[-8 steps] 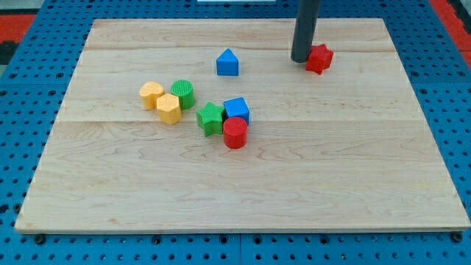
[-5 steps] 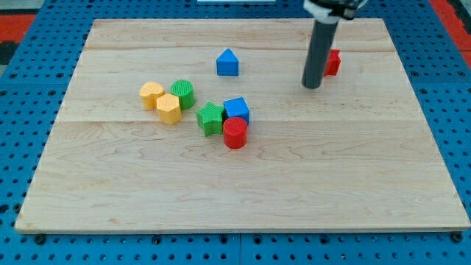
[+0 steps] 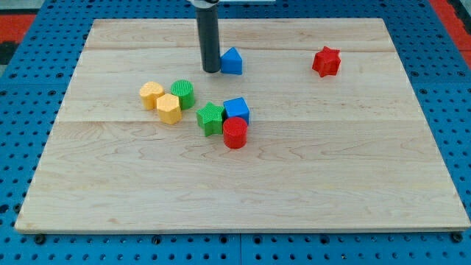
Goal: Slide the blue triangle horizontally to the left side of the red star
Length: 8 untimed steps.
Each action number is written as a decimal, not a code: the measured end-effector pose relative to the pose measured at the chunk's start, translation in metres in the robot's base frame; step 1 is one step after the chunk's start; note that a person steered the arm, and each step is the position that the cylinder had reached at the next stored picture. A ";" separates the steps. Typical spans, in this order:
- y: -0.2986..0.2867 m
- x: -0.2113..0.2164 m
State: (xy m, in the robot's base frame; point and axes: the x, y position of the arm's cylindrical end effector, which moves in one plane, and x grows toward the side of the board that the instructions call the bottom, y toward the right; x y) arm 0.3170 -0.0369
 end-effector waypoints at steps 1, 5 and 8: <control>0.005 -0.004; 0.056 0.002; 0.076 0.039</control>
